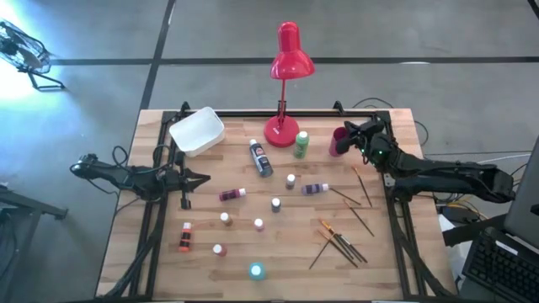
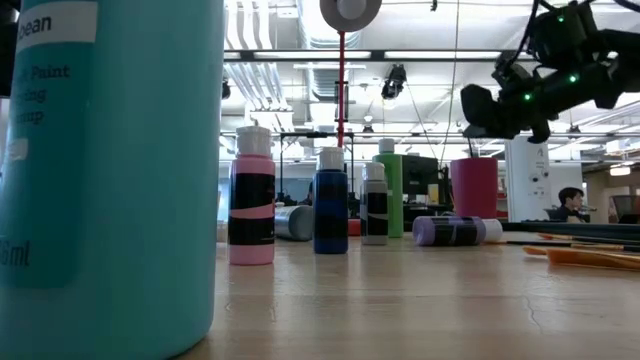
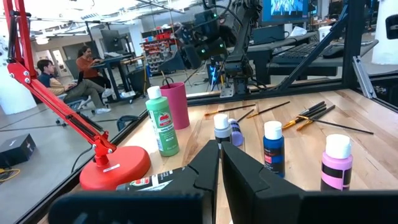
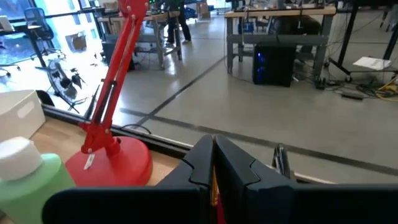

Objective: Pick & Place Paint Supplies
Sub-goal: Put the gold paintbrush into the pink cup

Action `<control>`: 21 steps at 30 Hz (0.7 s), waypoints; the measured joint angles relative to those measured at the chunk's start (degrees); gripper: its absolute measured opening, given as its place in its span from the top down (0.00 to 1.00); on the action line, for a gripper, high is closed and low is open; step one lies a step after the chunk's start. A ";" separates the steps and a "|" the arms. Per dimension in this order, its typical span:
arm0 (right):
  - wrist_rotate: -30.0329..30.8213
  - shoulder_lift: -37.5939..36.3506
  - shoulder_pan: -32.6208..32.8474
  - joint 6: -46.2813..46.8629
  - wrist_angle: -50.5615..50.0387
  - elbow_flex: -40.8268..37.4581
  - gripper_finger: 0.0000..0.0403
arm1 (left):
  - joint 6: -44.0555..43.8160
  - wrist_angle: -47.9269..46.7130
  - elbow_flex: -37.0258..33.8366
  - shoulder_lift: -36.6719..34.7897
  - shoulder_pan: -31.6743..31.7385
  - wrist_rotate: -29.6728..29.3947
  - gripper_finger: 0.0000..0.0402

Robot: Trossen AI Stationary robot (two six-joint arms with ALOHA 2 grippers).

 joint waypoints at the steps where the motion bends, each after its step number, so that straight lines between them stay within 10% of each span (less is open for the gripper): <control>1: -0.02 0.00 0.00 0.10 0.87 -0.63 0.98 | 0.00 0.00 0.02 0.01 0.01 -0.02 0.94; 21: 0.05 3.52 -0.24 0.03 2.02 -1.88 0.98 | 0.00 0.02 0.02 -0.01 0.00 -0.02 0.94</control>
